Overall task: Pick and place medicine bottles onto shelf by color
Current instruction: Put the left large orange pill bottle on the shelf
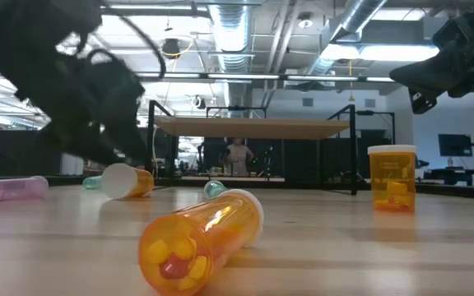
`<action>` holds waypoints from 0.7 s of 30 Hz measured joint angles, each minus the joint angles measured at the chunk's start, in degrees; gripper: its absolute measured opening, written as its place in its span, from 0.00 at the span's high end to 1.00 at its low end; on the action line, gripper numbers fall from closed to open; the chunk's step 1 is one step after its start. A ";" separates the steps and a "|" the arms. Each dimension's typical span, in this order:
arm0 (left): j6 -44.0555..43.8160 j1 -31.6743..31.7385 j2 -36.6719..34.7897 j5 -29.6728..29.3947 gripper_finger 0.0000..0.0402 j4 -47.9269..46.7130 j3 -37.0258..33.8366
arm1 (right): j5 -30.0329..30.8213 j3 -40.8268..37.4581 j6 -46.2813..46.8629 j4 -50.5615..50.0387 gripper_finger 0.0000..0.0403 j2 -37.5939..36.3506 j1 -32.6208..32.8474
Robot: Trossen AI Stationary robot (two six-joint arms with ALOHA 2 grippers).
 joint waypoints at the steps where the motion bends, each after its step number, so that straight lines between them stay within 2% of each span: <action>1: -1.35 0.24 0.97 0.36 0.27 -1.18 0.43 | 0.00 0.02 0.00 0.00 0.93 0.02 0.00; 7: -5.42 0.28 3.20 1.89 0.27 -4.74 1.17 | -0.02 0.02 0.00 0.02 0.93 0.00 0.02; 16: -4.81 1.68 3.18 3.55 0.27 -6.26 1.00 | -0.02 0.01 -0.01 0.02 0.93 0.02 0.00; 21: -4.39 1.57 3.18 4.60 0.34 -6.98 1.00 | -0.02 0.00 0.00 0.02 0.93 0.00 0.00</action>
